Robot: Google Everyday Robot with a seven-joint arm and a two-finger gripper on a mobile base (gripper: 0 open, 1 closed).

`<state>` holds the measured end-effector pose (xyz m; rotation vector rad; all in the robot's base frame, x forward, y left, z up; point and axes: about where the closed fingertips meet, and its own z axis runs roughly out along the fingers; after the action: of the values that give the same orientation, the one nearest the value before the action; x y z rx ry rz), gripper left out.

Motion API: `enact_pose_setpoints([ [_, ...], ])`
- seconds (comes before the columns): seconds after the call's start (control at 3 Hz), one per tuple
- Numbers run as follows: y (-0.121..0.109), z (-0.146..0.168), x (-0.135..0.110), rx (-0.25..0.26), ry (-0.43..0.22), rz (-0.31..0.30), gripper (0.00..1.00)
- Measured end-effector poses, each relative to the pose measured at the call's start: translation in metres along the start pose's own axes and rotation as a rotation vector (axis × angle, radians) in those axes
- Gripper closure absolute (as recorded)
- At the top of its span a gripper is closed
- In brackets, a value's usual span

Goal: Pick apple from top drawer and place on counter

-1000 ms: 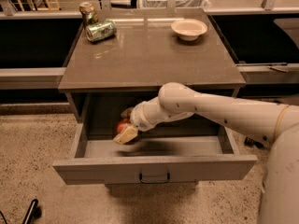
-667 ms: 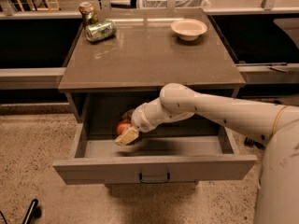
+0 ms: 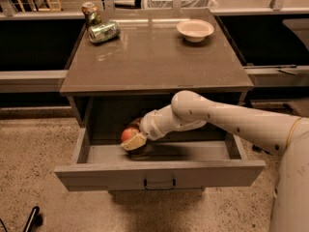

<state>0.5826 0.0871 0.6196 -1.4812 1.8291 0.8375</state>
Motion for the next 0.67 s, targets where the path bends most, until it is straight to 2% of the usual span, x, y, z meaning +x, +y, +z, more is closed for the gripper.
enact_pose_setpoints([
  [0.33, 0.01, -0.016, -0.01, 0.048, 0.025, -0.074, 0.9],
  [0.67, 0.021, -0.06, -0.043, 0.126, 0.045, -0.178, 1.0],
])
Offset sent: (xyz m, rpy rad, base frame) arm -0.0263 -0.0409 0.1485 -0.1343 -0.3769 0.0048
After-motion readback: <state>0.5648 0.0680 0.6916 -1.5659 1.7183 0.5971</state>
